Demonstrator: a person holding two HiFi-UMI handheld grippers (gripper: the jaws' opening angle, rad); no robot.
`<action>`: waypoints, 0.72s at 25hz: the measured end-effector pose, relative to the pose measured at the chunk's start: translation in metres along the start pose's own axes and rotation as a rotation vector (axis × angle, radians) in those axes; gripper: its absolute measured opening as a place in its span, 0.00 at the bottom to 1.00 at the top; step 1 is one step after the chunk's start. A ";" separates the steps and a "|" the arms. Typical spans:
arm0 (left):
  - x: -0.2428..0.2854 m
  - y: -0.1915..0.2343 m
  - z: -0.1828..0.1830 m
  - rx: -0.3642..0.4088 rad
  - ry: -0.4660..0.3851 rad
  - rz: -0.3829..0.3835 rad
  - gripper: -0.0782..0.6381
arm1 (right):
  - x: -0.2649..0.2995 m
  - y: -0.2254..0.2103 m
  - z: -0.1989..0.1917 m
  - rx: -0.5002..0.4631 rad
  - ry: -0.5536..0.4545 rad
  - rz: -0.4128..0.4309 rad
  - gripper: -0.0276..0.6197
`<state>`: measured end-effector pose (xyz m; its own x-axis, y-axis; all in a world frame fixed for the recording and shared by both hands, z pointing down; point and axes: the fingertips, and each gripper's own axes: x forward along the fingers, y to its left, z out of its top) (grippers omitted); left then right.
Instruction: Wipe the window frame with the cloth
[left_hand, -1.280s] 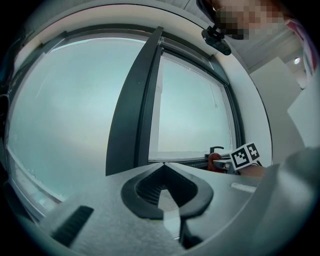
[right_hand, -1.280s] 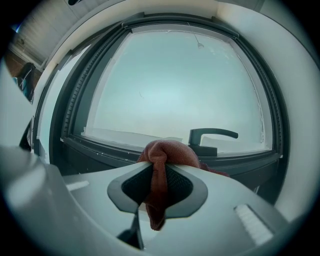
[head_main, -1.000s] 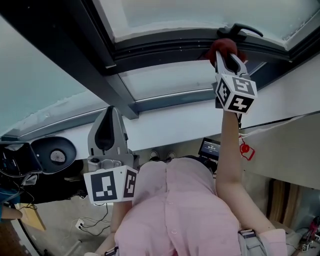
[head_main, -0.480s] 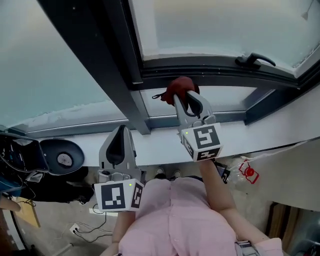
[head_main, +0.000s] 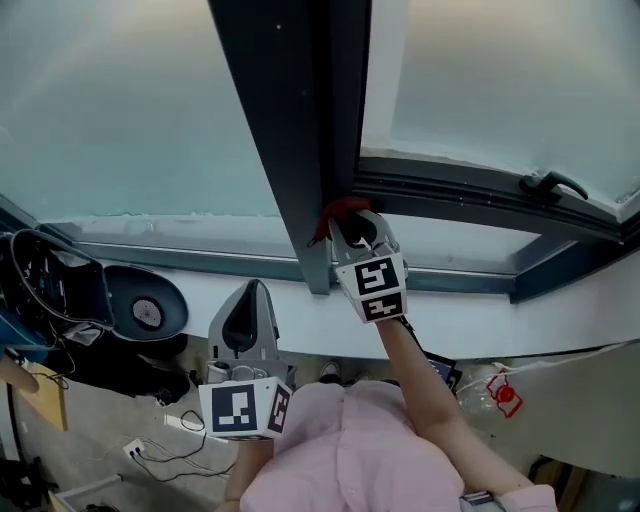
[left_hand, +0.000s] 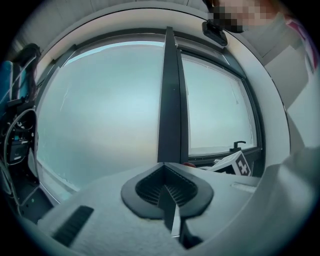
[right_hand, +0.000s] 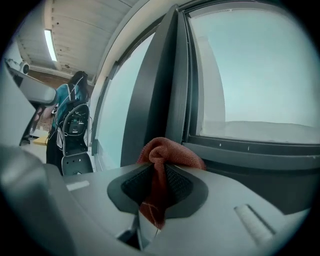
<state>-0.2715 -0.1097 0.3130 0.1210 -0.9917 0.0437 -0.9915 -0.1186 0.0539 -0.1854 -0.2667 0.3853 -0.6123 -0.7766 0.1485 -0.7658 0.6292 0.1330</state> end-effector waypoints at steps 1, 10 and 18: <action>0.000 0.001 0.000 0.000 0.001 -0.002 0.10 | 0.004 -0.004 -0.001 0.003 0.006 -0.009 0.15; 0.009 -0.015 0.002 -0.001 0.002 -0.062 0.10 | 0.009 -0.009 -0.001 -0.036 0.007 0.006 0.15; 0.011 -0.024 0.000 -0.001 0.004 -0.071 0.10 | -0.016 -0.043 -0.010 -0.021 0.014 -0.069 0.15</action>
<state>-0.2467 -0.1176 0.3127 0.1908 -0.9807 0.0437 -0.9804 -0.1881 0.0580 -0.1406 -0.2810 0.3870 -0.5549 -0.8179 0.1518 -0.8019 0.5745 0.1641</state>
